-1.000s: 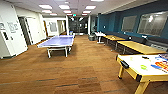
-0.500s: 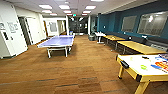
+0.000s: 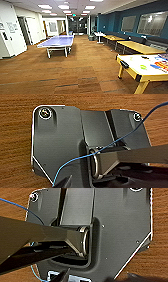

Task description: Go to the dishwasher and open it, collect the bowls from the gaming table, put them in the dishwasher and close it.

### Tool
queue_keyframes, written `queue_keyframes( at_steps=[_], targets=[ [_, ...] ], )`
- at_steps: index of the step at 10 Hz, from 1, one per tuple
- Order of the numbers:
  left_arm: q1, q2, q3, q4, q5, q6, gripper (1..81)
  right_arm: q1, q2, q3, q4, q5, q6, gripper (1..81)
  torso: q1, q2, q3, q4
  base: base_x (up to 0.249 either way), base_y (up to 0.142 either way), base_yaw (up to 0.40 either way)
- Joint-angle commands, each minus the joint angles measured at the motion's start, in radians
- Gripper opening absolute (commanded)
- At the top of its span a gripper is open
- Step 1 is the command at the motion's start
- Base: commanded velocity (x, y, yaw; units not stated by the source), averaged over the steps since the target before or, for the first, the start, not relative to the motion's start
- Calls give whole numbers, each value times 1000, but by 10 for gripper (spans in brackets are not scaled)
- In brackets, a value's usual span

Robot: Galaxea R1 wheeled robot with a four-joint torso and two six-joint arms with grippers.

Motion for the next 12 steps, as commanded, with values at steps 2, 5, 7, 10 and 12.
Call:
queue_keyframes(
  at_steps=[2, 5, 7, 10, 12],
  targets=[
    [-50, -1, -1, 21, 49, 10, 811, 52, 11, 8, 10, -51, -4, 811, 0, 0, 0, 0, 0, 0, -346],
    [-50, 0, 4, 19, 48, 8, 811, 54, 10, 4, 10, -51, -4, 811, 0, 0, 0, 0, 0, 0, -349],
    [-50, 2, 4, 21, 48, 8, 811, 54, 10, 1, 10, -51, -4, 811, 0, 0, 0, 0, 0, 0, -350],
    [-50, 0, -1, 19, 48, 8, 811, 53, 11, 8, 9, -51, -4, 811, -1, 0, 0, 0, 0, 0, -350],
    [-50, 2, 1, 21, 48, 8, 811, 54, 11, 5, 12, -51, -3, 811, -1, 0, 0, 0, 0, 0, -353]
  ],
)
